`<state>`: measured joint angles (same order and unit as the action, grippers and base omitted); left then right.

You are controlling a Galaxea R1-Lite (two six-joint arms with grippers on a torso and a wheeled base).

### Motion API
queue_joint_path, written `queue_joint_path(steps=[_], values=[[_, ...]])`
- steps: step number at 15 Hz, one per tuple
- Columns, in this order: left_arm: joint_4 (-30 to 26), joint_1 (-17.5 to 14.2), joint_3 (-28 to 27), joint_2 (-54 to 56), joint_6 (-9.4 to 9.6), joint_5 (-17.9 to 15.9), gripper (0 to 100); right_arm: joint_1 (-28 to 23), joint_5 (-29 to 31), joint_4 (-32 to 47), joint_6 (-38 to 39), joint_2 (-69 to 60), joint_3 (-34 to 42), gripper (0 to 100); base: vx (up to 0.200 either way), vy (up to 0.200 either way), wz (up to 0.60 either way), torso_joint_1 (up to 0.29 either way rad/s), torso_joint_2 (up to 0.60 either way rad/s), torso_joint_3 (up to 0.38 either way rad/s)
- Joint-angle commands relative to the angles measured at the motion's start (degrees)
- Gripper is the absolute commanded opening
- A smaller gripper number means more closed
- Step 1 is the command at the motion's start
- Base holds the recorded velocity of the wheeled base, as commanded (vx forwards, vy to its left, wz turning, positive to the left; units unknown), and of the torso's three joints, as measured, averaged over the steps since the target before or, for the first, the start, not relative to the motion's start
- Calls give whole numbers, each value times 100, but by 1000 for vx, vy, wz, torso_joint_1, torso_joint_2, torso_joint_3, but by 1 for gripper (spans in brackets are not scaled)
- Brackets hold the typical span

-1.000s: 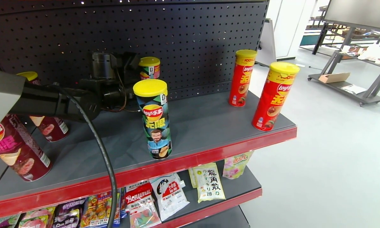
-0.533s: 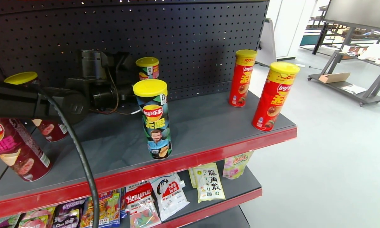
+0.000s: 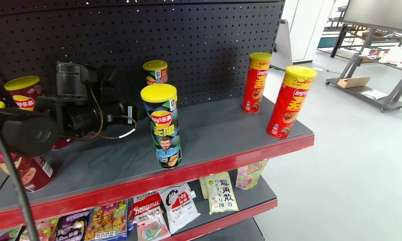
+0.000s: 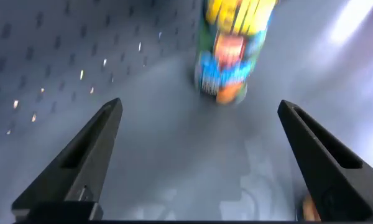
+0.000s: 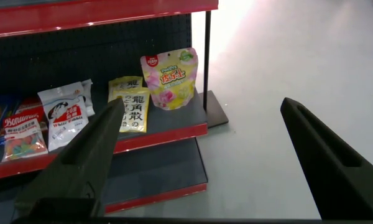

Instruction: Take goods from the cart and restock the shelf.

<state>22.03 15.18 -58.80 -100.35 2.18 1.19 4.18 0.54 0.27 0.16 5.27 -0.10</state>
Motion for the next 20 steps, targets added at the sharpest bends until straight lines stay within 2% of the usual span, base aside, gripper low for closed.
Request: queue_joint_path(steps=[1, 3, 5, 6, 7, 8, 9, 10, 11, 12, 14, 16, 18, 20], values=[[-93, 12, 852, 1018, -25, 48, 100, -5, -1, 0, 2, 9, 1, 100, 0, 0, 0, 0, 0, 0], [-779, -15, 1476, 2187, 63, 12, 100, 4, -1, 0, 2, 9, 1, 100, 0, 0, 0, 0, 0, 0], [-1966, -76, 1590, 3487, 195, -32, 100, 4, -1, 0, 2, 9, 1, 100, 0, 0, 0, 0, 0, 0], [-2616, -349, 1590, 4217, 274, -49, 100, 4, -1, 0, 2, 9, 1, 100, 0, 0, 0, 0, 0, 0], [-3266, -762, 1599, 4929, 423, -128, 100, -5, -1, 0, 2, 9, 1, 100, 0, 0, 0, 0, 0, 0], [-3943, -885, 1626, 5764, 432, -330, 100, 4, -1, 0, 2, 9, 1, 100, 0, 0, 0, 0, 0, 0], [-4321, -885, 1626, 6247, 388, -462, 100, -5, -1, 0, -7, 9, 1, 100, 0, 0, 0, 0, 0, 0], [-4945, -850, 1652, 7372, 379, -928, 100, 4, -1, 0, 2, 9, 1, 100, 0, 0, 0, 0, 0, 0], [-5121, -859, 1854, 8093, 379, -1306, 100, -5, -1, 0, 2, 9, 1, 100, 0, 0, 0, 0, 0, 0], [-5130, -859, 2039, 8488, 371, -1332, 100, -5, -1, 0, 2, 9, 1, 100, 0, 0, 0, 0, 0, 0], [-5130, -859, 2557, 9174, 318, -1051, 100, 4, -1, 0, 2, 9, 1, 100, 0, 0, 0, 0, 0, 0], [-5121, -885, 3111, 9429, 309, -858, 100, -5, -1, 0, 2, 9, 1, 100, 0, 0, 0, 0, 0, 0], [-4998, -885, 3427, 9429, 212, -550, 100, 4, -45, -9, -7, 9, 1, 100, 0, 0, 0, 0, 0, 0], [-4655, -885, 3735, 9429, -16, -295, 100, 4, -54, -9, -16, 9, 1, 100, 0, 0, 0, 0, 0, 0]])
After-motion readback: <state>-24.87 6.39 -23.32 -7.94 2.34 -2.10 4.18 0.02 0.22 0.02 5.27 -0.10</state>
